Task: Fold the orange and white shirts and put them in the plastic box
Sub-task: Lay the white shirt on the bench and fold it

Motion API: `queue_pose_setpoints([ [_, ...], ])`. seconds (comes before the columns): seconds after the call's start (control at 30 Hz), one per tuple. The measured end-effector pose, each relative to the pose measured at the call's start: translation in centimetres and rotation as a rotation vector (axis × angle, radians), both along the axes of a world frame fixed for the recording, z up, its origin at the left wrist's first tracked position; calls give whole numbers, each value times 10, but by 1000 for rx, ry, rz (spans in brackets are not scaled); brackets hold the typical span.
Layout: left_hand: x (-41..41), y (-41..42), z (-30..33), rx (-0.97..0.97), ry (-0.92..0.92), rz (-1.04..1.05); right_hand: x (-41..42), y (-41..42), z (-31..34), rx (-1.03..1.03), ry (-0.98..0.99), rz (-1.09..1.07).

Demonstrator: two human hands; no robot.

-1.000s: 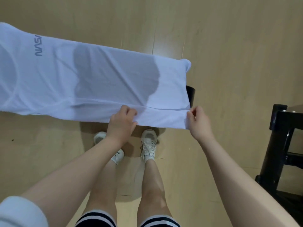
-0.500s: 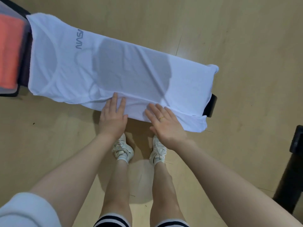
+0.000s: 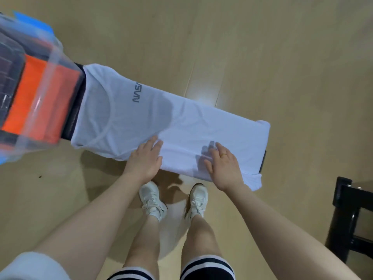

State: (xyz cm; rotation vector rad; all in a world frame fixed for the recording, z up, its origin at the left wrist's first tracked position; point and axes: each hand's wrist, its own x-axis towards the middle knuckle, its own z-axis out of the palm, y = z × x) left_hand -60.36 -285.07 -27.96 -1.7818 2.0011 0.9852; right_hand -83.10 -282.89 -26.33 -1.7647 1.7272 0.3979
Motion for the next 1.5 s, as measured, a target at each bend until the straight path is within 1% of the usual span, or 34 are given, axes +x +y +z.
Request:
queue_pose_setpoints([
  [0.07,7,-23,16,5,47,-10,12,-23,7,-15,-25,-27],
  [0.2,8,-76,29,-71,130,-22,18,-76,6,-38,-55,-110],
  [0.33,-9,-132,17,-60,214,109,3,-130,-22,-37,-89,-204],
  [0.43,-26,-175,-11,-25,243,122,-11,-173,-53,43,-163,-313],
  [0.53,-38,-213,-47,32,234,160,-23,-208,-83,216,-261,-403],
  [0.6,-42,-232,-70,107,197,147,-28,-224,-101,373,-286,-368],
  [0.67,-43,-245,-89,244,104,108,-31,-234,-120,507,-268,-268],
  [0.73,-43,-254,-105,372,16,64,-32,-240,-137,623,-253,-187],
  [0.8,-42,-261,-120,464,-28,32,-31,-243,-154,711,-256,-158],
  [0.9,-41,-270,-141,570,-94,-27,-34,-245,-175,812,-245,-177],
  [1.03,-34,-278,-157,801,-286,-75,-43,-248,-187,925,-311,-305],
  [1.07,-33,-279,-155,842,-289,-56,-45,-250,-184,918,-348,-334],
  [1.1,-32,-281,-151,849,-252,-22,-48,-253,-180,891,-384,-352],
  [1.13,-32,-283,-147,813,-172,34,-50,-256,-175,841,-414,-352],
  [1.17,-31,-284,-143,743,-68,107,-52,-259,-168,760,-422,-342],
  [1.23,-27,-286,-127,600,115,266,-55,-265,-152,530,-399,-300],
  [1.3,-21,-286,-106,493,261,342,-57,-266,-131,303,-341,-193],
  [1.37,-14,-280,-83,386,328,279,-60,-258,-109,148,-307,-73],
  [1.43,-6,-265,-62,271,324,144,-61,-240,-82,-41,-285,51],
  [1.5,2,-242,-43,121,323,-33,-61,-212,-57,-220,-206,180],
])
